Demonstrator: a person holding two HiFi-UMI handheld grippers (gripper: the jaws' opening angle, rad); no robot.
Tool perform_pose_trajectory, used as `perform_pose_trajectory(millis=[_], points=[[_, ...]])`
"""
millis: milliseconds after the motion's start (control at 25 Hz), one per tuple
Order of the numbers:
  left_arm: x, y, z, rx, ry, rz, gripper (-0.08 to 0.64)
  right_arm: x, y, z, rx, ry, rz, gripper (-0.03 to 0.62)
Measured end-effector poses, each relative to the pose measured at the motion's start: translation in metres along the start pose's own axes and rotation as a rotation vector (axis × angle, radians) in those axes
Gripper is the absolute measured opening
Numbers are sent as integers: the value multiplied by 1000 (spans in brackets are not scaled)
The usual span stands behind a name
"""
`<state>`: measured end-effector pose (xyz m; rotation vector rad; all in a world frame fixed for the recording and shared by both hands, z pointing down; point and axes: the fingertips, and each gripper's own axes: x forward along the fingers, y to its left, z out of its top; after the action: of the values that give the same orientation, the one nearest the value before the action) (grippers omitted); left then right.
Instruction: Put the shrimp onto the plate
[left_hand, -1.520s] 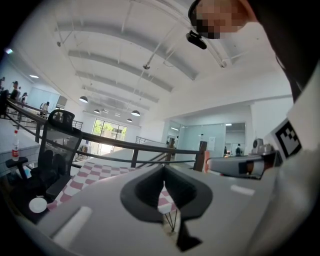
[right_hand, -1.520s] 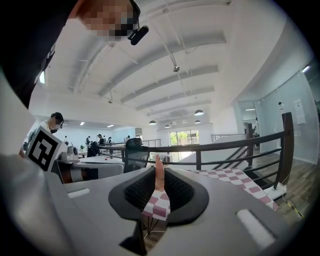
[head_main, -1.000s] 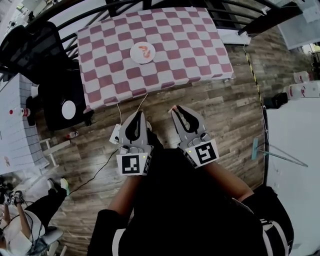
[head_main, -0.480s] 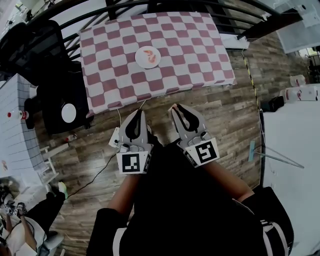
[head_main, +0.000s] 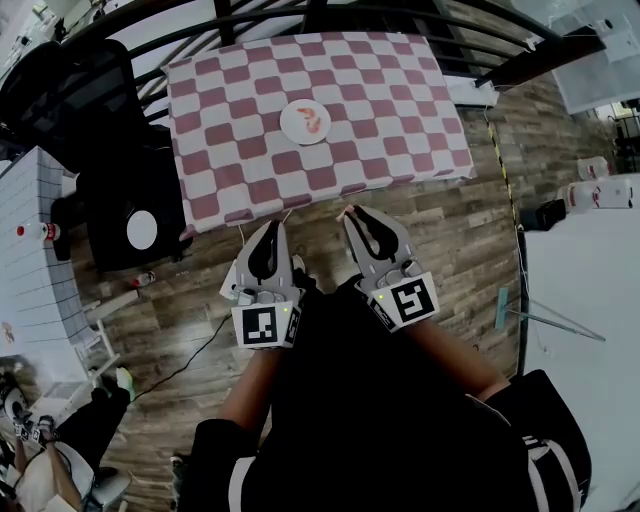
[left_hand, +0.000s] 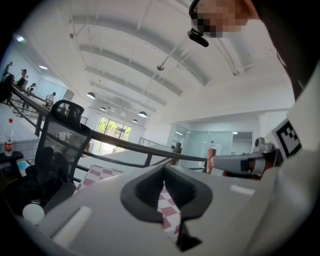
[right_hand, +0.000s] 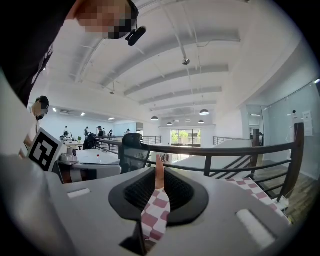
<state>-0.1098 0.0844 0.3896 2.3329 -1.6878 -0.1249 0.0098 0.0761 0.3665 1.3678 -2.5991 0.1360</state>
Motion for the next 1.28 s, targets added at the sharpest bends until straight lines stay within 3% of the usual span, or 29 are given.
perform_pose_trajectory(millis=[600, 1000, 1280], points=[[-20, 38, 16, 3, -65, 115, 9, 17, 20, 18, -10, -54, 79, 54], [3, 22, 11, 16, -37, 83, 9, 41, 7, 29, 12, -105, 107, 54], [47, 38, 18, 37, -16, 87, 9, 84, -20, 24, 56, -97, 119, 54]])
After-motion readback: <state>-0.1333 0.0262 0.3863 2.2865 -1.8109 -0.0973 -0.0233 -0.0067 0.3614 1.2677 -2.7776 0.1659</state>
